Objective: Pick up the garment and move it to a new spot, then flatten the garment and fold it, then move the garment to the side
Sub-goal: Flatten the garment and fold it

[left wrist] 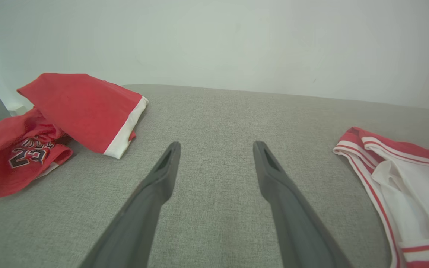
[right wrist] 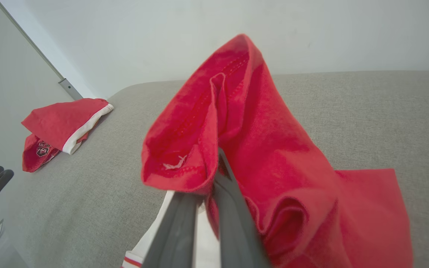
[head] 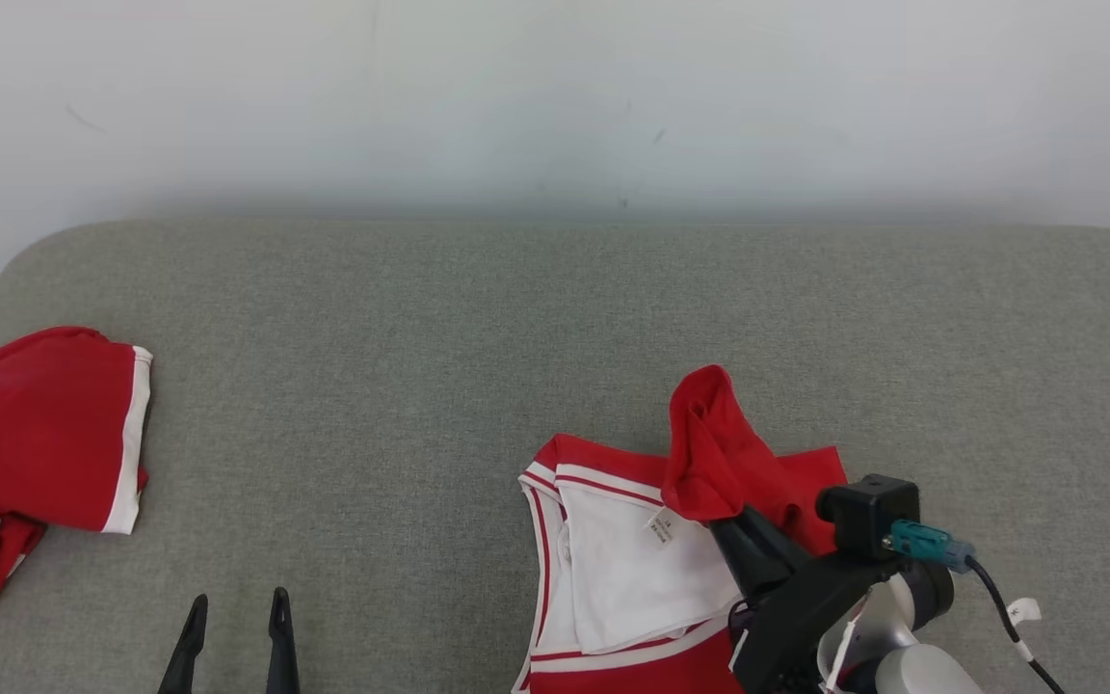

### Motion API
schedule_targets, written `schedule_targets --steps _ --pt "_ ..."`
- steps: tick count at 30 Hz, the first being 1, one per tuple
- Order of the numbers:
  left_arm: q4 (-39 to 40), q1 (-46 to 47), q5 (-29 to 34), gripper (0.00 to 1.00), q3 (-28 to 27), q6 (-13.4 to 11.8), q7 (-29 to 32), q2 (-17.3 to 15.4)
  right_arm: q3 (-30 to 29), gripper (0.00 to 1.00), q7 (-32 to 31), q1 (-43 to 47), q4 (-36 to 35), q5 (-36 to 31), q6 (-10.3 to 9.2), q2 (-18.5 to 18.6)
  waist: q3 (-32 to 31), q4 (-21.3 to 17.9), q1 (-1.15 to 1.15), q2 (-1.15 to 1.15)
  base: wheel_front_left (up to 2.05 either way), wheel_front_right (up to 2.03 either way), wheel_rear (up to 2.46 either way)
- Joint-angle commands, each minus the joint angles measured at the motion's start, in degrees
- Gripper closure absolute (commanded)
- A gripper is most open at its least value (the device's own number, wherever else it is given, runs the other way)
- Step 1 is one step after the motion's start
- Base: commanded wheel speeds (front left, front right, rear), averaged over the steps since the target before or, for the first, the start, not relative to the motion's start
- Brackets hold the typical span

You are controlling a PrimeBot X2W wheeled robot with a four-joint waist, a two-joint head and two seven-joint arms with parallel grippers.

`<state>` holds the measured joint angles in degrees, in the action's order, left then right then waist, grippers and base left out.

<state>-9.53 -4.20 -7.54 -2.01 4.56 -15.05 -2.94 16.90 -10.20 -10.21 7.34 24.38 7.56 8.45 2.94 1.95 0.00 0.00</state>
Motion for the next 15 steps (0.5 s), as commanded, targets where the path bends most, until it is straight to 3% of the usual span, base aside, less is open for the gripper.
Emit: schedule_targets --steps 1,13,14,15 --pt "-0.1 0.8 -0.4 0.00 0.0 0.1 -0.1 0.1 0.2 1.00 0.4 -0.6 0.2 -0.5 -0.11 -0.3 0.3 0.5 0.00 0.00 0.00 0.00 0.00" --pt "-1.7 2.6 -0.8 0.00 1.0 0.3 -0.1 0.1 4.0 1.00 4.1 -4.4 12.3 -3.9 -0.11 -4.0 1.4 2.7 0.00 0.00 0.00 0.00 0.00" --pt "-1.8 2.7 -0.8 0.00 1.0 0.3 -0.1 0.1 4.4 0.69 4.3 -4.7 13.3 -4.1 -0.11 -4.1 1.4 2.8 0.00 0.00 0.00 0.00 0.00" --pt "-1.9 2.8 -0.8 0.00 1.0 0.3 -0.1 0.1 4.5 0.00 4.9 -5.0 14.0 -3.8 -0.11 -4.3 1.3 2.9 0.00 0.00 0.00 0.00 0.00"
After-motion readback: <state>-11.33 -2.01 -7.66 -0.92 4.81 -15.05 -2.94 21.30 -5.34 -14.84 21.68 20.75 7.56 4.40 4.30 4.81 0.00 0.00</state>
